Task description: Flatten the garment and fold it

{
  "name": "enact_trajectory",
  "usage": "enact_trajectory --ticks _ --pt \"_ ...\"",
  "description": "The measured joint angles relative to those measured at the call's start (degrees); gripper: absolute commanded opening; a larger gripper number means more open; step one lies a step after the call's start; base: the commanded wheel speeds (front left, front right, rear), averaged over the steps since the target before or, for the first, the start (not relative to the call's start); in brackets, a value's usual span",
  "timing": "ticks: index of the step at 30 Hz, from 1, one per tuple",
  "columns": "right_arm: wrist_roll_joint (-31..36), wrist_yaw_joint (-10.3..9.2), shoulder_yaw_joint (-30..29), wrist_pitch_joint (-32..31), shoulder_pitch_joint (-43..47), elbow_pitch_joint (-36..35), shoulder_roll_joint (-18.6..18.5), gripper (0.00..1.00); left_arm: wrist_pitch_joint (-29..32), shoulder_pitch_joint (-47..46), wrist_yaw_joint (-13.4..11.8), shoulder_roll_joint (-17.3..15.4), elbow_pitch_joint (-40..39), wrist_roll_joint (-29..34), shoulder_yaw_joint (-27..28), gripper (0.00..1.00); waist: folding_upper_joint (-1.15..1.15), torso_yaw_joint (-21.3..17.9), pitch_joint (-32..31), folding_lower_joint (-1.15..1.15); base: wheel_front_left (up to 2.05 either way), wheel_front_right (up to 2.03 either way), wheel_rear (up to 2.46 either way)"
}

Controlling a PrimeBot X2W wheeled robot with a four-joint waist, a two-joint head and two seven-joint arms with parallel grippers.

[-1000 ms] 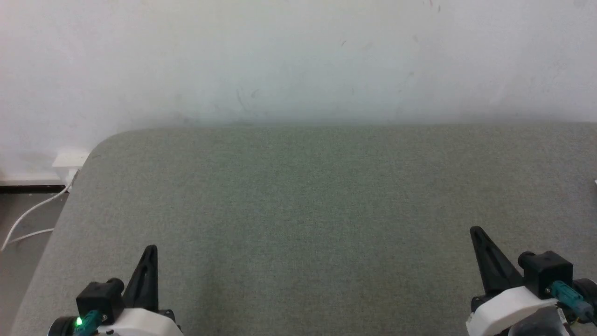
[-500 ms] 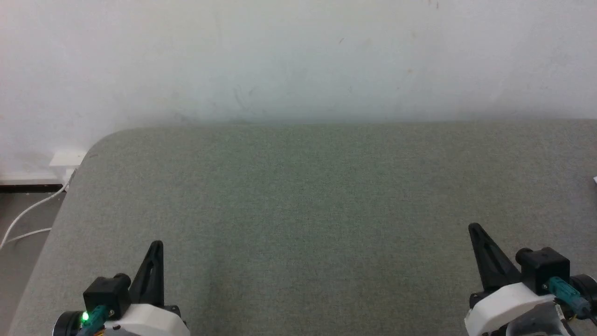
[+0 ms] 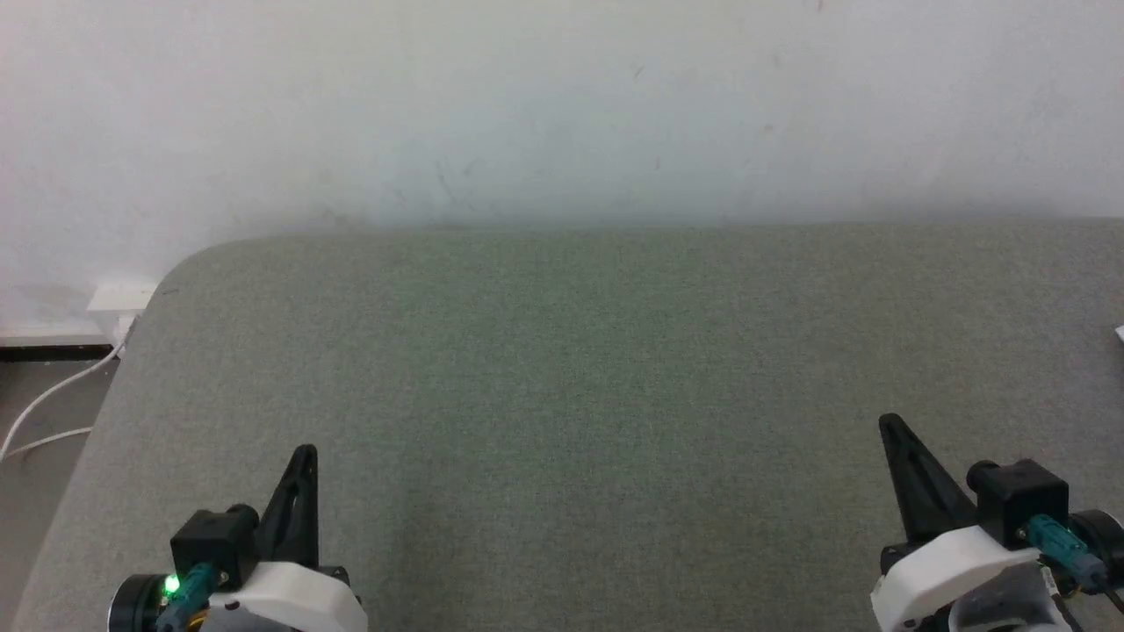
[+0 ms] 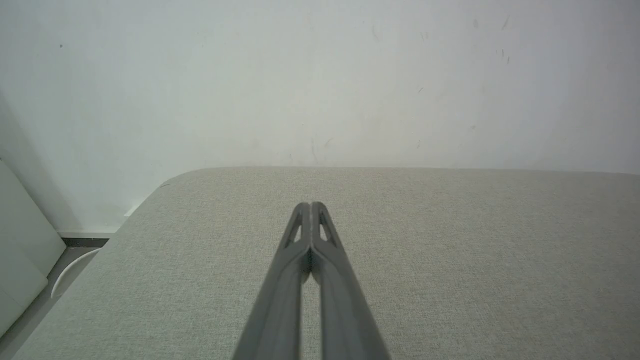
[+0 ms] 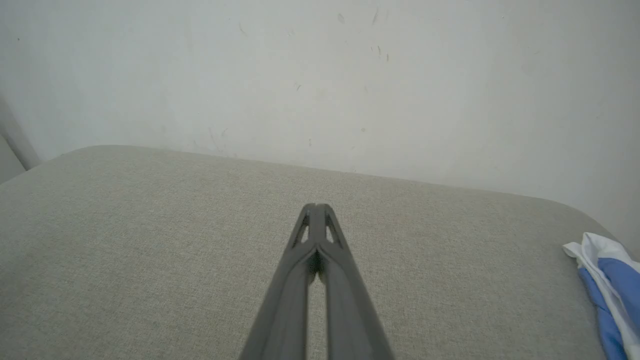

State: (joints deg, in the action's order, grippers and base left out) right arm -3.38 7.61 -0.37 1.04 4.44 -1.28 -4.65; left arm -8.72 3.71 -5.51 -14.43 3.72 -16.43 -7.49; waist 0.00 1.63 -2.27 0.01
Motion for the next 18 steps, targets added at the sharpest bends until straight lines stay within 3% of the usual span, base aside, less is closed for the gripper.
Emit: enact_trajectory --ticks 18 --pt "0.9 0.0 0.1 -0.1 -0.8 0.3 0.4 0.0 2.0 -0.6 1.4 2.7 -0.8 3.8 1.7 0.0 0.0 -0.4 0.6 0.0 0.0 0.0 0.0"
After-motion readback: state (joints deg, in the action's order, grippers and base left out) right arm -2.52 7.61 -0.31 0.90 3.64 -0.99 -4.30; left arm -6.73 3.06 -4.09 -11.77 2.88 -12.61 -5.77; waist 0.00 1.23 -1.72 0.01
